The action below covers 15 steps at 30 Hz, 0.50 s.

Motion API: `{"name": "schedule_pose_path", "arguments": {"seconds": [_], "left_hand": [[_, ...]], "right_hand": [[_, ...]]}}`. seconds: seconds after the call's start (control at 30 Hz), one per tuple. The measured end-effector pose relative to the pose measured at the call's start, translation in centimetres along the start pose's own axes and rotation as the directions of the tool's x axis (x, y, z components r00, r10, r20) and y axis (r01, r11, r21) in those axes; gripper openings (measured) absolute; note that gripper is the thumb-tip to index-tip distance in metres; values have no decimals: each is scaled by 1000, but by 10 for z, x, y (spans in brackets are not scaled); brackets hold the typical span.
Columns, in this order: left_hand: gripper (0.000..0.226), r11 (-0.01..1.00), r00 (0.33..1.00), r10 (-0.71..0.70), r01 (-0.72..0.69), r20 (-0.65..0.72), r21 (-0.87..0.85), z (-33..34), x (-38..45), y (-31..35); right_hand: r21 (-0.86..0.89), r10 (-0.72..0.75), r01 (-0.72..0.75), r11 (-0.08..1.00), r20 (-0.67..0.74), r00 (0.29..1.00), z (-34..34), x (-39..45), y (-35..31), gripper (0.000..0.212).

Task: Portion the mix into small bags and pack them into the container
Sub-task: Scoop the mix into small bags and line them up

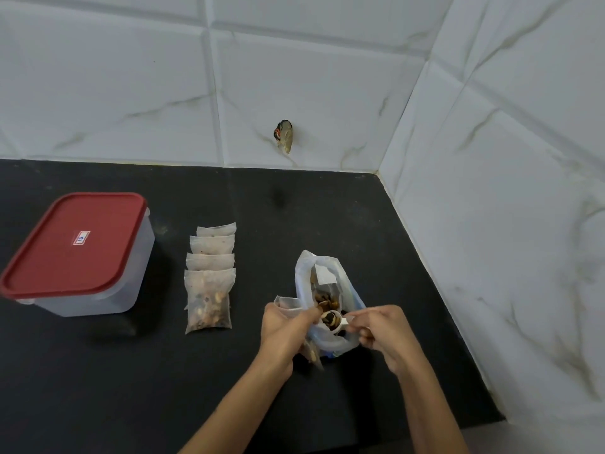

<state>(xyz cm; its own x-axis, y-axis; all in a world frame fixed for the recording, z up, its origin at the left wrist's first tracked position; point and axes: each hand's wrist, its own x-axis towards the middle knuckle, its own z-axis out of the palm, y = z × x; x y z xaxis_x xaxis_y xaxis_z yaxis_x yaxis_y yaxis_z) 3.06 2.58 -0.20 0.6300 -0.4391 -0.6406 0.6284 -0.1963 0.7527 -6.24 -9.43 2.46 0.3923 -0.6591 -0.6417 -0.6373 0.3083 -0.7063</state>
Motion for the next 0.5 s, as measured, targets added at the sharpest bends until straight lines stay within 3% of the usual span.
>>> {"name": "schedule_pose_path", "arguments": {"seconds": [0.13,0.27,0.4,0.5], "left_hand": [[57,988,997,51,-43,-52,150,3,0,1],[53,925,974,214,-177,-75,337,-4,-5,4],[47,723,846,532,-429,-40,541,-11,-21,18],[42,587,753,656,-550,49,594,-8,-32,29]], "right_hand": [[189,32,-38,981,34,999,1,-1,8,14],[328,25,-22,944,-5,1000,-3,-5,11,13],[368,-24,51,929,-79,997,-6,-12,10,13],[370,-64,103,923,-116,991,-7,-20,6,14]]}}
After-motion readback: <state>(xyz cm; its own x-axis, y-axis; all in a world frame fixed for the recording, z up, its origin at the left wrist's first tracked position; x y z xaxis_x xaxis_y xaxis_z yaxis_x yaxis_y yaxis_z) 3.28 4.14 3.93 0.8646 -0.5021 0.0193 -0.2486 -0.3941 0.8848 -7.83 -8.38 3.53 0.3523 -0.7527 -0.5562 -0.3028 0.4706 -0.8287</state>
